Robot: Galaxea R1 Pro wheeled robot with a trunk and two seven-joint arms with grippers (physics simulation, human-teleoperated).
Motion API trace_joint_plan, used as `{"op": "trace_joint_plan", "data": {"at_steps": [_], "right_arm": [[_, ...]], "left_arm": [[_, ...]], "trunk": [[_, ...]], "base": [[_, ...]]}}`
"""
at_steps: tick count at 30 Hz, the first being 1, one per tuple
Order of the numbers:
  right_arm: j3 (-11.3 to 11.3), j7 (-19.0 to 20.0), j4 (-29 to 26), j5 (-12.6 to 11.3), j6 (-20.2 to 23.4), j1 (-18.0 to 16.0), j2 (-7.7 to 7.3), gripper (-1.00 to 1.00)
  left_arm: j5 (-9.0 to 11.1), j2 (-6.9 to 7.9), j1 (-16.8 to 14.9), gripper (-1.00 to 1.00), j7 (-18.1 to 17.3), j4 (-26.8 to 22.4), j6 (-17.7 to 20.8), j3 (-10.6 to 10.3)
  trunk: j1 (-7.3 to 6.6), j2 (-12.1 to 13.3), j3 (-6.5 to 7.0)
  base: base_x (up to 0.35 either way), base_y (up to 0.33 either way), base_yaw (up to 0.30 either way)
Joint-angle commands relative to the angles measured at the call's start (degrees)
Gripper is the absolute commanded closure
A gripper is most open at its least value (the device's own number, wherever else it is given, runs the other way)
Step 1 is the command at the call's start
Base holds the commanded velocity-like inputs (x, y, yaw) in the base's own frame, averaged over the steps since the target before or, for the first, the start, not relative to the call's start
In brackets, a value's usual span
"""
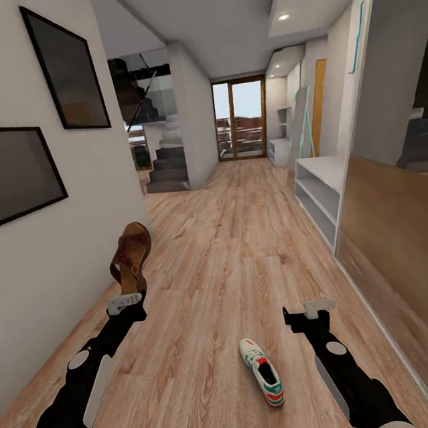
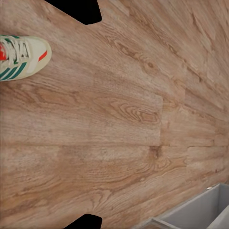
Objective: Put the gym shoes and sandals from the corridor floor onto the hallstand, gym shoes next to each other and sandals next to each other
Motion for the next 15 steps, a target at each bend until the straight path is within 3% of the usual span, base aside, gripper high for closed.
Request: {"op": "trace_joint_plan", "data": {"at_steps": [1, 15], "right_arm": [[-0.1, -0.1, 0.0, 0.5, 0.3, 0.0, 0.05, -1.00], [0.2, -0.1, 0.3, 0.9, 0.2, 0.0, 0.11, -1.00]], "left_arm": [[0.6, -0.01, 0.0, 1.00, -0.3, 0.0, 0.4, 0.1], [0.6, -0.01, 0.0, 1.00, -0.3, 0.0, 0.5, 0.1]], "trunk": [[-0.01, 0.0, -0.06], [-0.01, 0.0, -0.08]], "base": [[-0.001, -0.001, 0.000], [0.000, 0.000, 0.000]]}}
